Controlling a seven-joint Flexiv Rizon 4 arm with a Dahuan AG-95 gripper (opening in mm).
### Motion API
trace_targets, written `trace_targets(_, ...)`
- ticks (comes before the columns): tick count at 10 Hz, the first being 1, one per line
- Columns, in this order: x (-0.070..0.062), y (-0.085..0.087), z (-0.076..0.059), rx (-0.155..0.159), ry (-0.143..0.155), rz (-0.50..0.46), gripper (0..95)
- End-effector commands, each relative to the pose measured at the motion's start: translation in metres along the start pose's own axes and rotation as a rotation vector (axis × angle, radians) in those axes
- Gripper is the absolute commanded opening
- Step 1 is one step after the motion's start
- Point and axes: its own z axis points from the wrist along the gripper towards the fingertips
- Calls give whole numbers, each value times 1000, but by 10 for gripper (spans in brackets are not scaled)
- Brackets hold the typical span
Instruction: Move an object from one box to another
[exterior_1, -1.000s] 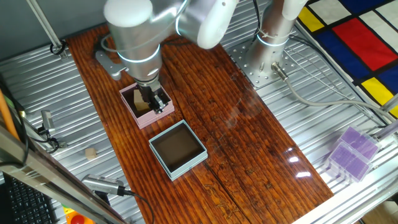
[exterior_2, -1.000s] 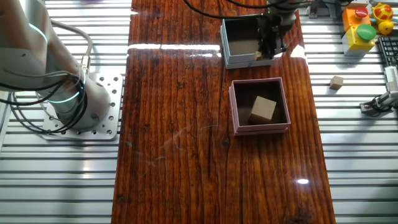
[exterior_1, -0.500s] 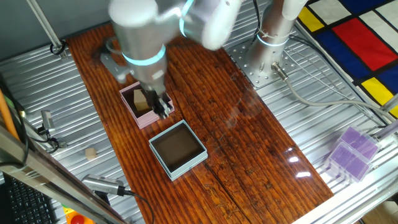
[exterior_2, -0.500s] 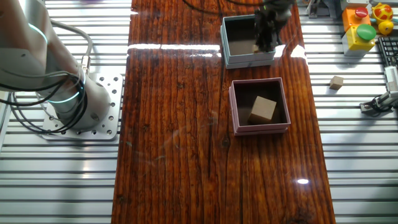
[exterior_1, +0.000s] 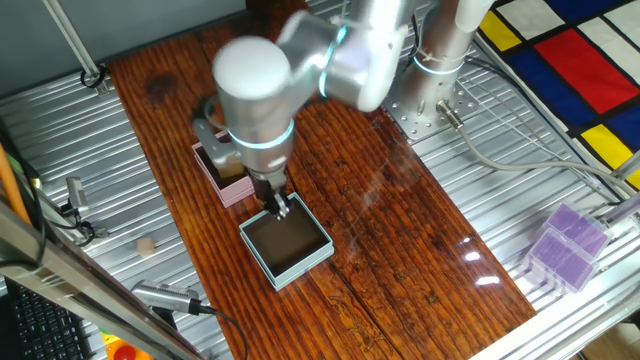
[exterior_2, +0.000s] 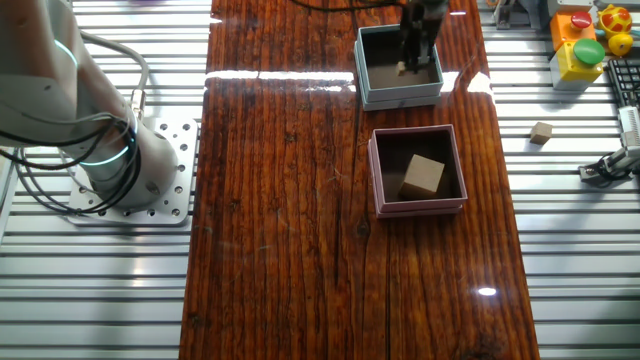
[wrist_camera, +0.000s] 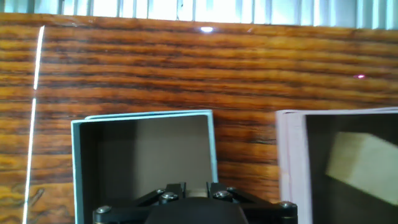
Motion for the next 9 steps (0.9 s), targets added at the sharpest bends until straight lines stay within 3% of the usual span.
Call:
trace_targets(1, 1, 0, 7, -1, -5, -40, 0)
trace_targets(3, 1, -1, 7, 2, -4, -115, 380)
trace_targets(5, 0, -5, -6, 7, 4, -151, 380)
trace_targets(6, -1, -15, -19, 11, 9, -180, 380)
trace_targets(8, -4, -48, -43, 5, 12, -265, 380)
trace_targets(9, -5, -74, -54, -2, 17, -310, 380)
